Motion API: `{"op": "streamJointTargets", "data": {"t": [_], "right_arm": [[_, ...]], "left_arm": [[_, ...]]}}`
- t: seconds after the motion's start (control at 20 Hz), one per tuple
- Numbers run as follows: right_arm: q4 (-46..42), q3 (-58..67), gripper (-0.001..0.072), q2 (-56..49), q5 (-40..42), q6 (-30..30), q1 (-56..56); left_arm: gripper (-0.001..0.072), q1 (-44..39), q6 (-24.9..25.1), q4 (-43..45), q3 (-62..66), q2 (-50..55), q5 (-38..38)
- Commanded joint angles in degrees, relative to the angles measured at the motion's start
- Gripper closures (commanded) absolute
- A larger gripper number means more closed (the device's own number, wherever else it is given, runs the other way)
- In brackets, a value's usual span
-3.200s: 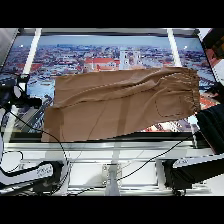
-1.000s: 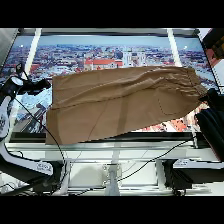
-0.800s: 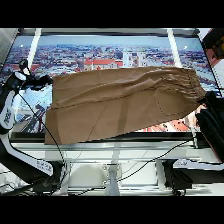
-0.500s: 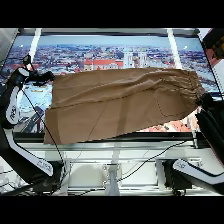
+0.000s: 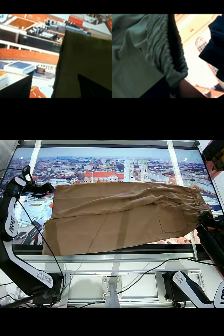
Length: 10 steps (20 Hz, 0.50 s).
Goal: Fold the clothes and pants, and hang the long-sleeved shirts on hangers.
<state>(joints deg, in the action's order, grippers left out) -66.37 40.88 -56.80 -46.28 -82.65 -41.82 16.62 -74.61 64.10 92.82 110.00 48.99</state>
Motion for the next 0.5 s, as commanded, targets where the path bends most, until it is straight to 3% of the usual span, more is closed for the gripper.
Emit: {"op": "streamJointTargets", "data": {"t": [0.0, 0.2, 0.3, 0.35, 0.4, 0.45], "right_arm": [[-0.74, -0.76, 0.0678, 0.90, 0.92, -0.70, 0.09], [-0.72, -0.76, 0.0678, 0.90, 0.90, -0.70, 0.09], [-0.44, -0.76, 0.0678, 0.90, 0.81, -0.70, 0.09], [-0.07, -0.76, 0.0678, 0.90, 0.76, -0.70, 0.09], [0.22, -0.76, 0.0678, 0.90, 0.74, -0.70, 0.09], [0.44, -0.76, 0.0678, 0.90, 0.72, -0.70, 0.09]], "left_arm": [[0.0150, -0.63, 1.44, -0.35, 0.09, 1.66, 3.08], [0.0156, -3.08, 3.89, -2.91, 0.35, 3.63, 3.02], [0.0312, -4.66, 5.01, -3.76, 0.68, 4.37, -0.42], [0.0433, -5.33, 5.01, -3.78, 0.68, 4.37, -4.24], [0.0633, -5.95, 5.01, -3.76, 0.68, 4.24, -9.07], [0.0682, -6.27, 4.94, -3.82, 0.70, 4.04, -13.62]]}}
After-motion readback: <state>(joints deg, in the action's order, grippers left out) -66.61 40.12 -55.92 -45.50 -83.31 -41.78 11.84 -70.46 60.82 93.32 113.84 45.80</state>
